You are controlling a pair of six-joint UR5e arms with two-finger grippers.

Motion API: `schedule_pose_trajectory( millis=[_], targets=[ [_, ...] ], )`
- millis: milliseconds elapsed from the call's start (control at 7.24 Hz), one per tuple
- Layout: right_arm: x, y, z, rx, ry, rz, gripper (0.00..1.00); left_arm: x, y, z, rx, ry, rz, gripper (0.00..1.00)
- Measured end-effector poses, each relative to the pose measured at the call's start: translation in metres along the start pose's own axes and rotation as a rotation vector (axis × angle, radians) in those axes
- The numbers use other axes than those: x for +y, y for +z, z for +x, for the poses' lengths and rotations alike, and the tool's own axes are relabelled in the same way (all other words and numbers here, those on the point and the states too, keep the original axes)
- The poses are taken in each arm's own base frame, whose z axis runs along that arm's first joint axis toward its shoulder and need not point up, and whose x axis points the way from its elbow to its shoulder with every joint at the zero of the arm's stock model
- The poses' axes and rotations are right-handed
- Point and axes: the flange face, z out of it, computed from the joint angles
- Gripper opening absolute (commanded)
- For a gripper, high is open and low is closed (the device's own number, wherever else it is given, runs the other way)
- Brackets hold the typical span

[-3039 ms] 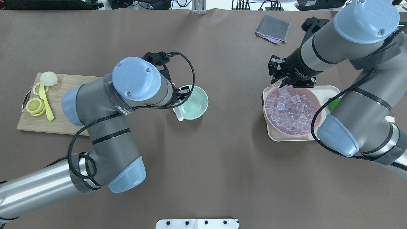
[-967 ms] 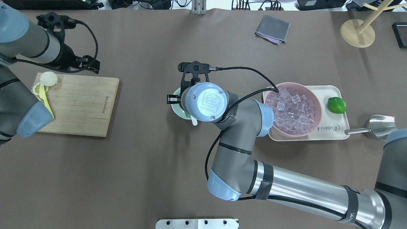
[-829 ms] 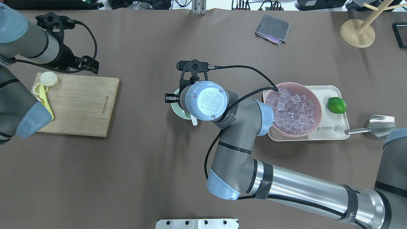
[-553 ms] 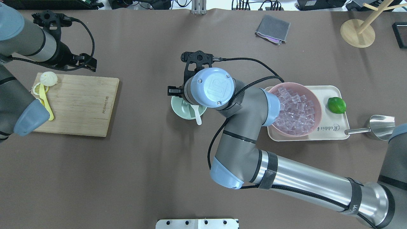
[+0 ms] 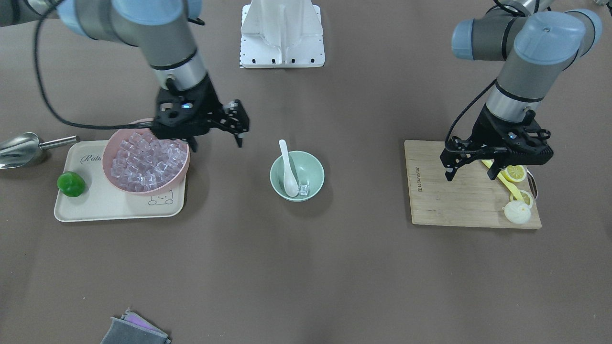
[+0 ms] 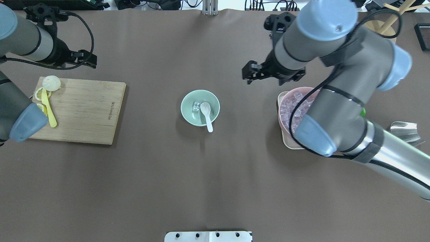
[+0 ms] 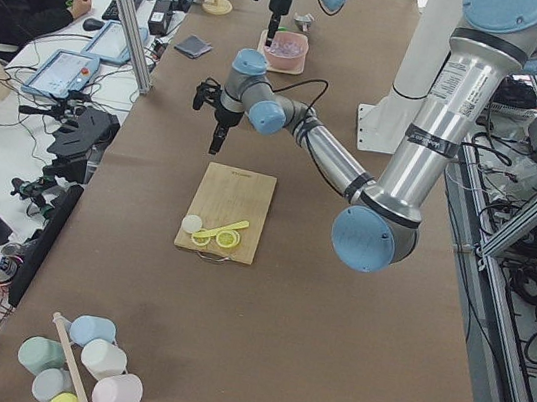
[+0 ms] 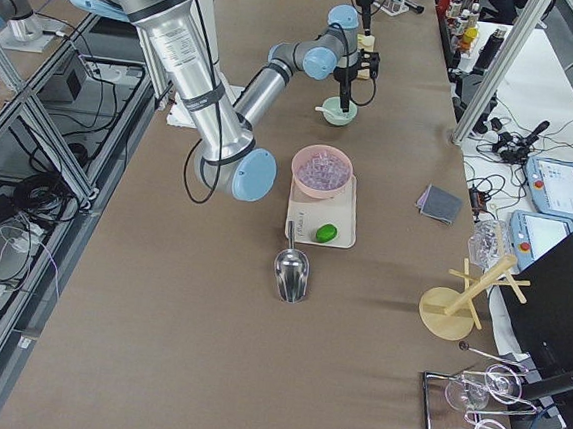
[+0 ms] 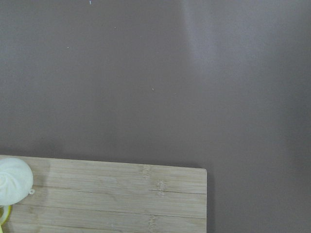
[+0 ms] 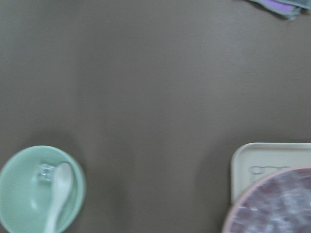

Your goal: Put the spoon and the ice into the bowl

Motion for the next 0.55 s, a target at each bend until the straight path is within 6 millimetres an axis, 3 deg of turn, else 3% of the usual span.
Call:
schedule_pose_trajectory(
  millis=[138,276,553],
  targets=[
    [-0.006,-0.011,0.066,0.052,-0.049,-0.047,1.00,-0.003,-0.003,-0.012,-0.013,-0.008,0.017,0.98],
    [-0.010,-0.019,0.149,0.102,-0.119,-0.090,1.00,-0.006,-0.010,-0.030,-0.020,-0.027,0.022,0.98],
    [-0.011,-0.034,0.348,0.136,-0.247,-0.192,1.00,-0.004,-0.024,-0.090,-0.018,-0.029,-0.042,0.98]
  ],
)
